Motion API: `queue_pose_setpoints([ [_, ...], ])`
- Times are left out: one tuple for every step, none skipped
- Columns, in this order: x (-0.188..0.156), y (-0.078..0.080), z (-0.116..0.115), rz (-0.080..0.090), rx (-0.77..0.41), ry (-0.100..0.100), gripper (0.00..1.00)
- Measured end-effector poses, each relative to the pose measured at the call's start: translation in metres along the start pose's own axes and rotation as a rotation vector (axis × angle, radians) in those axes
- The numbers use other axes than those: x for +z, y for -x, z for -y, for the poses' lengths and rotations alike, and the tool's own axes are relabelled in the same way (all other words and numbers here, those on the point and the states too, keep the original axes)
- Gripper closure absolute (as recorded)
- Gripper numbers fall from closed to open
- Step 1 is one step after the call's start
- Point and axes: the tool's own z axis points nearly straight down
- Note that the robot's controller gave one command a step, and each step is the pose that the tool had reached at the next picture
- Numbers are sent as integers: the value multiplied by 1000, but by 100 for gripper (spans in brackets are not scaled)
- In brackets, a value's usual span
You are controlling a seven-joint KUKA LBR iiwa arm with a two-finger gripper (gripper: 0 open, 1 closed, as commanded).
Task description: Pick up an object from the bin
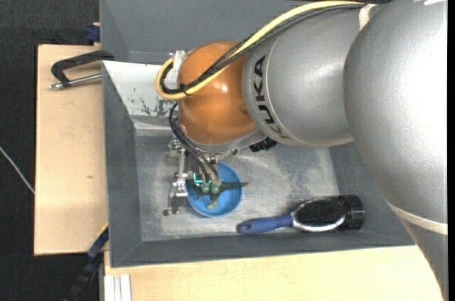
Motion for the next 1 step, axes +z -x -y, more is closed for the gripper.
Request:
queue_pose_setpoints([
  [69,17,54,11,-169,6,0],
])
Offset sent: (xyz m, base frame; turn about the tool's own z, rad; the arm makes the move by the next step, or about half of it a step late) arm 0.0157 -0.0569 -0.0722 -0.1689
